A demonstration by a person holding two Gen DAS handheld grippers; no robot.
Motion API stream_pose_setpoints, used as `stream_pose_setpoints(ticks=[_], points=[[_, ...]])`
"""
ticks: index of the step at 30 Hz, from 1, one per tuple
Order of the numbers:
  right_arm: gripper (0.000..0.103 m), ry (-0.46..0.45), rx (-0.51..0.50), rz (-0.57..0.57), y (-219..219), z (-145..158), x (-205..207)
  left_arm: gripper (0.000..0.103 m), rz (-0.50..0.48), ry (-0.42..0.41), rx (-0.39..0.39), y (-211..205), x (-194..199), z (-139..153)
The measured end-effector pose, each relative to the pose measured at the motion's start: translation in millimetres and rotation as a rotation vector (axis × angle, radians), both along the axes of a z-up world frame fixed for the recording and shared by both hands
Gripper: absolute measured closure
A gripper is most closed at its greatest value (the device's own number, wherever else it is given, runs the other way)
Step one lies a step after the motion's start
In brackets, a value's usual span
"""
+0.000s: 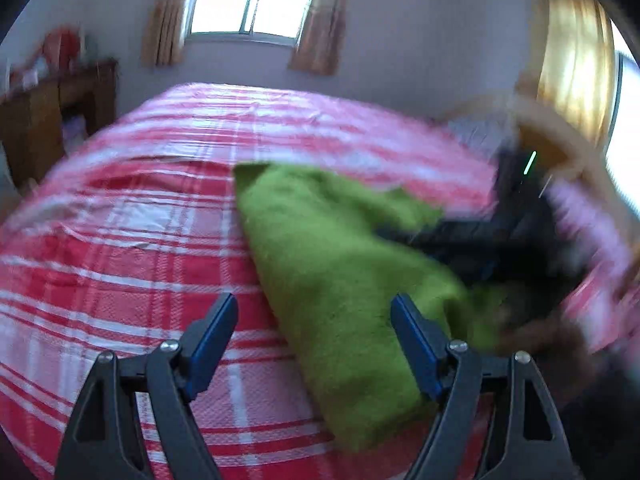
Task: Fold small clothes
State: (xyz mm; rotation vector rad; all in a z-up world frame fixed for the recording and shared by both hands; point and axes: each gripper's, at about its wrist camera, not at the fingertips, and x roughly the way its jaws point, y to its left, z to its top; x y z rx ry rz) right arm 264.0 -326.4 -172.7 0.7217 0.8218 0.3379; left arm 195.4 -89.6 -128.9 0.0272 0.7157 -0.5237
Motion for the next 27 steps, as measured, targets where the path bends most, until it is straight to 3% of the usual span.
stream_pose_setpoints(ticks=[1, 3, 4, 6, 10, 13, 16, 17, 18, 19, 23, 25, 27], points=[[0.084, -0.001, -0.001, 0.003, -1.5, 3.6, -1.1, 0.022, 0.002, -0.011, 0.035, -1.9, -1.9, -4.5], [0.076, -0.023, -0.023, 0.0, -4.0, 13.6, -4.2, 0.022, 0.01, 0.012, 0.007, 6.7, 0.2, -7.4], [0.062, -0.043, -0.049, -0.008, -5.2, 18.8, -6.5, 0.022, 0.012, 0.03, -0.025, 13.5, 1.2, -6.5], [0.048, -0.064, -0.099, -0.012, -6.8, 24.0, -7.5, 0.022, 0.007, 0.044, -0.08, 30.2, -2.0, -0.9], [0.048, -0.06, -0.114, 0.089, 4.1, 21.8, 6.6, 0.022, -0.067, -0.064, -0.045, 51.6, -31.9, 19.5], [0.048, -0.048, -0.199, 0.183, 32.6, 13.4, 18.1, 0.022, -0.156, -0.087, 0.028, 47.0, -52.9, 22.6], [0.048, -0.058, -0.248, 0.22, 48.3, 9.9, 28.9, 0.021, -0.183, -0.089, 0.086, 34.7, -63.4, 14.8], [0.051, -0.05, -0.24, 0.218, 48.5, 9.6, 29.1, 0.021, -0.185, -0.079, 0.097, 31.1, -65.3, 10.8], [0.069, -0.032, -0.208, 0.221, 47.3, 8.9, 31.2, 0.021, -0.182, -0.069, 0.097, 29.0, -65.3, 8.9], [0.077, -0.012, -0.151, 0.223, 43.8, 7.1, 30.7, 0.021, -0.179, -0.059, 0.082, 27.9, -64.7, 7.9], [0.08, -0.052, -0.108, 0.175, 34.0, 17.1, 12.3, 0.021, -0.154, -0.028, -0.081, 43.2, -56.0, 19.2], [0.081, -0.106, -0.085, 0.158, 30.6, 36.2, 0.3, 0.021, -0.122, -0.036, -0.136, 52.6, -48.5, 26.6], [0.081, -0.157, -0.13, 0.154, 33.2, 60.1, -6.5, 0.021, -0.081, -0.056, -0.163, 59.9, -40.4, 35.6]])
